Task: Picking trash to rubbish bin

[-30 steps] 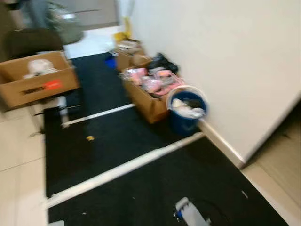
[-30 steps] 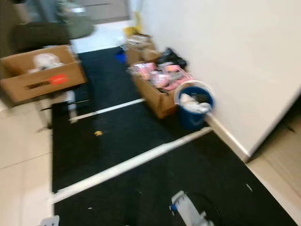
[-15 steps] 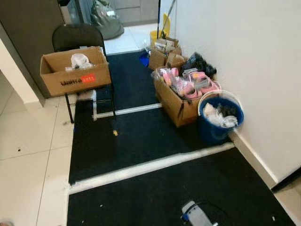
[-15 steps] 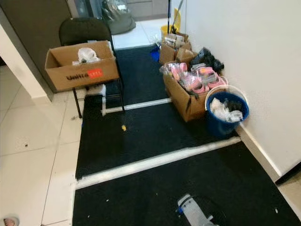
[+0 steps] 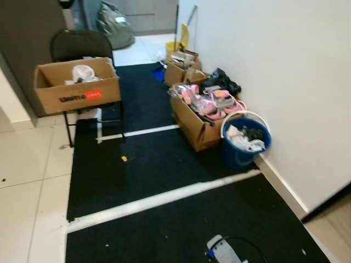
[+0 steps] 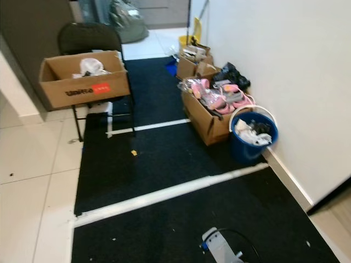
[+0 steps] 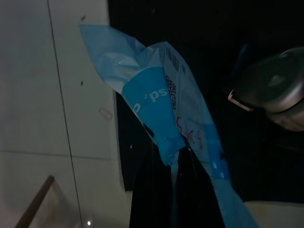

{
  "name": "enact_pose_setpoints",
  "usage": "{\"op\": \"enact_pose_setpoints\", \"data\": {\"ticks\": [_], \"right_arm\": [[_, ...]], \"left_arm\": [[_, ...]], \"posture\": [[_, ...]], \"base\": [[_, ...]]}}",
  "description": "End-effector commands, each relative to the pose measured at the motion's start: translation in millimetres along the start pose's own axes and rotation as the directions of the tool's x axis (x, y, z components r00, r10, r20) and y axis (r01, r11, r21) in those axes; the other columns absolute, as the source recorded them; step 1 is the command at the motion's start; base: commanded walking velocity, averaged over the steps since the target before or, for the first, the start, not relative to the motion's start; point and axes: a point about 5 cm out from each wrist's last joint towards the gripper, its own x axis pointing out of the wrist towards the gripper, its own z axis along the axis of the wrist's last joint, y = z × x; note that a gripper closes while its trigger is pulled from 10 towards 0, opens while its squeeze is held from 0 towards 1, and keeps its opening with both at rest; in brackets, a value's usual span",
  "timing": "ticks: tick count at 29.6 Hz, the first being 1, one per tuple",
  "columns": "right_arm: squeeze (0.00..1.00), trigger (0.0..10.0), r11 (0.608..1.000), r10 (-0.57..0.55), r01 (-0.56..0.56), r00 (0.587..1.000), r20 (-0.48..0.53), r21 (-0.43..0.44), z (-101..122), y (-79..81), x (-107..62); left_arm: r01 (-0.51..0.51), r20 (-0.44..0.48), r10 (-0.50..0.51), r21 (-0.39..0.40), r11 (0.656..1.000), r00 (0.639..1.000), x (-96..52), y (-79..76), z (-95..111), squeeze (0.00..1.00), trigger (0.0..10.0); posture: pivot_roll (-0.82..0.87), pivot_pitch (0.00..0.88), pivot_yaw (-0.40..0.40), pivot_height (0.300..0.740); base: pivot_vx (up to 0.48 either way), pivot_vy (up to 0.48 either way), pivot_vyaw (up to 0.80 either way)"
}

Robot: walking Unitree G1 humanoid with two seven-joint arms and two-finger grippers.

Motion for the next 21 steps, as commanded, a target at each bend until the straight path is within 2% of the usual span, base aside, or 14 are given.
{"op": "enact_pose_setpoints", "data": {"ticks": [1,13,16,21], "right_arm": [[0.0,10.0,1.0,0.004,-0.004,1.0,-0.017,-0.001,-4.6,2.4,0.0],[0.0,10.0,1.0,0.009,-0.009,1.0,-0.02,0.006,-6.2,3.5,0.0],[0.0,10.0,0.999,0.038,-0.038,0.999,0.0,0.001,-4.4,5.2,0.0],[0.0,10.0,0.998,0.056,-0.056,0.998,0.003,0.01,-4.2,6.7,0.1]], "left_arm": [[-0.008,-0.013,0.008,0.007,1.0,1.0,-0.6,3.3,-3.1,0.0,10.0],[-0.005,-0.021,0.006,0.012,1.0,1.0,-1.1,3.5,-6.1,0.0,10.0],[-0.005,-0.025,0.005,0.012,1.0,1.0,-1.3,3.2,-7.9,0.0,10.0],[-0.004,-0.027,0.004,0.011,1.0,1.0,-1.4,2.8,-8.7,0.0,10.0]], "posture": [[0.09,0.03,0.016,0.74],[0.09,0.042,0.019,0.74],[0.09,0.045,0.017,0.74],[0.09,0.047,0.014,0.74]], "base": [[0.296,0.0,0.0],[0.297,0.0,0.0],[0.3,0.0,0.0],[0.299,0.0,0.77]]}}
